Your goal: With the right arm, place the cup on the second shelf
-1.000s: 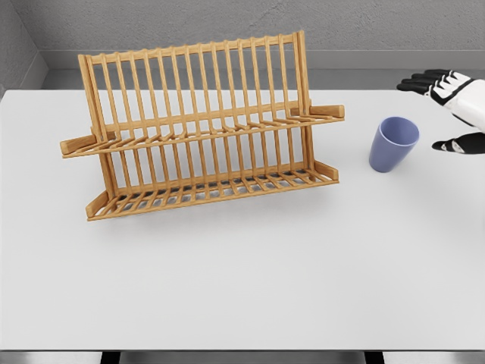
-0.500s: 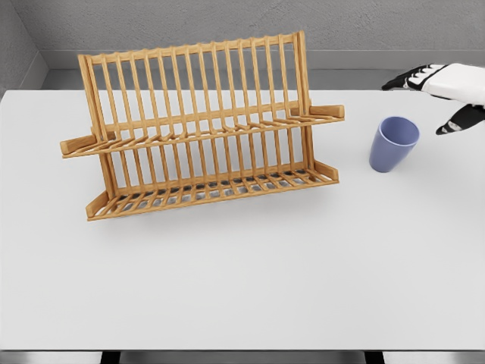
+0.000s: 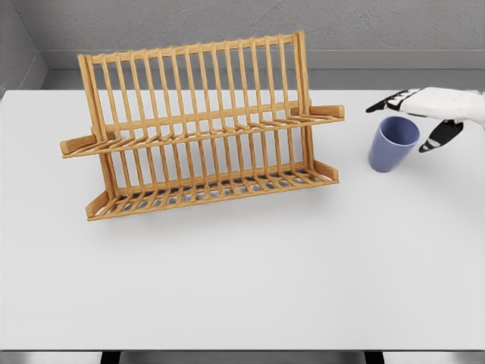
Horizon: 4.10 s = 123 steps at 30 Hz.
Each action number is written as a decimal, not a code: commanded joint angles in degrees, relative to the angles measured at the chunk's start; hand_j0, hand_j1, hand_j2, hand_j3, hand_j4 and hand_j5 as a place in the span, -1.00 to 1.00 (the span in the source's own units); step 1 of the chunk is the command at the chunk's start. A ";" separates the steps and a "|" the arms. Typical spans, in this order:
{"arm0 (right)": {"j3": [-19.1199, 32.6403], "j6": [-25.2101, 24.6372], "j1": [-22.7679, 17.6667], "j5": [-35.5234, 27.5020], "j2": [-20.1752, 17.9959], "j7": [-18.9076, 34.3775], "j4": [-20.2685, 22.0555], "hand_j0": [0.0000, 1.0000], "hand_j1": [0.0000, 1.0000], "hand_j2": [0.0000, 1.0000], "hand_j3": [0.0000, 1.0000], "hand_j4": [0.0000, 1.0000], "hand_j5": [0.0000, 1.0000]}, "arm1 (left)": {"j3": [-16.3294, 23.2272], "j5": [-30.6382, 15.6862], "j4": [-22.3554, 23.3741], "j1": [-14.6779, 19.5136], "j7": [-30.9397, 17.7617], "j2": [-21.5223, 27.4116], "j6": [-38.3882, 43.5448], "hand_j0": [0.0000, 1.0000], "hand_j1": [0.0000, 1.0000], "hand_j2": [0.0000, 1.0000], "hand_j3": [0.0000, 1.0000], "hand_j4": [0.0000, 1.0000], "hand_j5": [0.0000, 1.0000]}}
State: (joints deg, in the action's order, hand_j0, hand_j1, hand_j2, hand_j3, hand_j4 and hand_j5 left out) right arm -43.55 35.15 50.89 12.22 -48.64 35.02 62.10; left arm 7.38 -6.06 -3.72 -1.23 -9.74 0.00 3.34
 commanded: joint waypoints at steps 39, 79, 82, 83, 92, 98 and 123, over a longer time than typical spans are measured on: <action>-3.12 -0.15 2.11 -0.44 2.58 -0.02 -5.32 0.36 0.36 0.36 0.36 0.36 0.36 | 0.01 -0.01 0.03 0.00 -0.01 0.00 0.00 1.00 1.00 1.00 1.00 1.00 1.00; 1.01 -0.15 8.53 -0.53 2.76 -0.02 -2.42 0.18 0.18 0.18 0.18 0.18 0.18 | 0.01 -0.01 0.03 0.00 -0.01 0.00 0.00 1.00 1.00 1.00 1.00 1.00 1.00; 3.74 -0.15 8.35 -0.53 2.76 -0.02 -2.25 0.18 0.18 0.18 0.18 0.18 0.18 | 0.01 -0.01 0.03 0.00 -0.01 0.00 0.00 1.00 1.00 1.00 1.00 1.00 1.00; 3.74 -0.15 8.35 -0.53 2.85 -0.02 -2.25 0.18 0.18 0.18 0.18 0.18 0.18 | 0.01 -0.01 0.03 0.00 -0.01 0.00 0.00 1.00 1.00 1.00 1.00 1.00 1.00; 3.83 -0.15 10.02 -0.53 3.02 -0.02 -0.14 0.18 0.18 0.18 0.18 0.18 0.18 | 0.01 -0.01 0.03 0.00 -0.01 0.00 0.00 1.00 1.00 1.00 1.00 1.00 1.00; 5.50 -0.15 10.20 -0.53 3.11 -0.02 3.55 0.18 0.18 0.18 0.18 0.18 0.18 | 0.01 -0.01 0.03 0.00 -0.01 0.00 0.00 1.00 1.00 1.00 1.00 1.00 1.00; 5.85 -0.15 9.84 -0.53 4.69 -0.02 17.26 0.19 0.19 0.19 0.19 0.19 0.19 | 0.01 -0.01 0.03 0.00 -0.01 0.00 0.00 1.00 1.00 1.00 1.00 1.00 1.00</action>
State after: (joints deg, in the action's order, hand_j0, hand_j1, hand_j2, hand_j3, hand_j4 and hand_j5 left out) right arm -37.79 35.20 60.73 12.03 -43.93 35.06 77.74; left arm 7.38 -6.06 -3.72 -1.23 -9.74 0.00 3.34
